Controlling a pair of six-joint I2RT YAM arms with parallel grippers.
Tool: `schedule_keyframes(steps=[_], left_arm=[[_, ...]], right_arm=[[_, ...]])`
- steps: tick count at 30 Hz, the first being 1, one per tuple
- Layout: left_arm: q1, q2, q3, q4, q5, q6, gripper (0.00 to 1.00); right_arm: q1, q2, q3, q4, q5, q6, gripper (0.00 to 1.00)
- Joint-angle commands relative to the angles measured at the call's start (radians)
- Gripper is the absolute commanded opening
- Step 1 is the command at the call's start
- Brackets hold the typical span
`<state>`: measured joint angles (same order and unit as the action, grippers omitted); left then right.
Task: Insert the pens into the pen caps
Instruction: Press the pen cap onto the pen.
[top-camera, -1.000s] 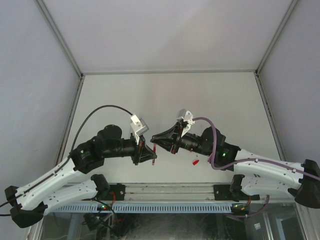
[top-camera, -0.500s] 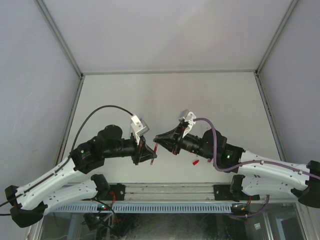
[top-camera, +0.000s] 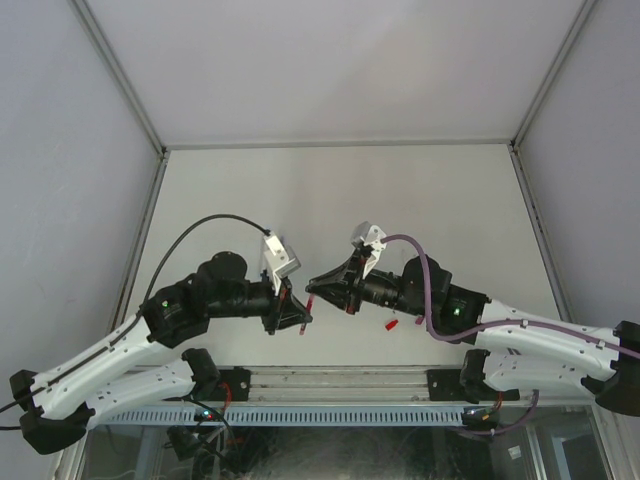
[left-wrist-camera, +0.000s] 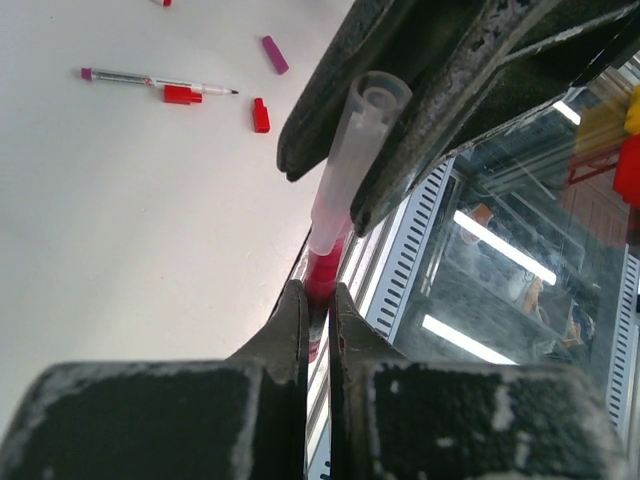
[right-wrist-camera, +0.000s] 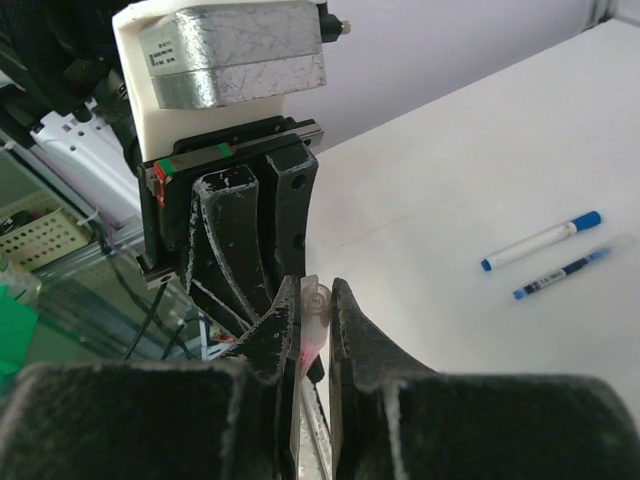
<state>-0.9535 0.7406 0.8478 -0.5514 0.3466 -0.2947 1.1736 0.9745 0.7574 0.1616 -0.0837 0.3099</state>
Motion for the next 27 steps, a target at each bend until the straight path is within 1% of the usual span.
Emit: schedule_keyframes(steps=[1,6,10,14,16,22,24,27], left_arm=[[0.025,-0.037,0.172,0.44,-0.107,-0.003,0.0],[0.025,-0.034,0.174,0.443,-0.109,-0.003,0.0],[0.024,-0.032,0.174,0.442,-0.11,-0.003,0.0],[0.024,-0.027,0.168,0.44,-0.109,0.0,0.0],[0.024,-0.023,0.157,0.435,-0.11,0.005,0.0],[0.024,-0.009,0.104,0.438,-0.103,0.006,0.0],[0.024,-0.008,0.083,0.438,-0.108,0.008,0.0],[0.024,-0.006,0.051,0.436,-0.118,0.008,0.0]], right_arm=[[0.044,0.062,-0.085,-0.389,-0.35,0.068,0.0],[0.044,0.061,-0.146,-0.24,-0.418,0.16,0.0],[0.047,0.059,-0.179,-0.165,-0.424,0.203,0.0],[0.044,0.009,-0.171,-0.176,-0.301,0.204,0.0],[0.04,-0.026,-0.15,-0.184,-0.213,0.2,0.0],[0.026,-0.08,-0.06,-0.239,-0.06,0.126,0.01],[0.026,-0.095,-0.024,-0.25,-0.024,0.094,0.05],[0.024,-0.121,0.026,-0.265,0.052,0.043,0.14]])
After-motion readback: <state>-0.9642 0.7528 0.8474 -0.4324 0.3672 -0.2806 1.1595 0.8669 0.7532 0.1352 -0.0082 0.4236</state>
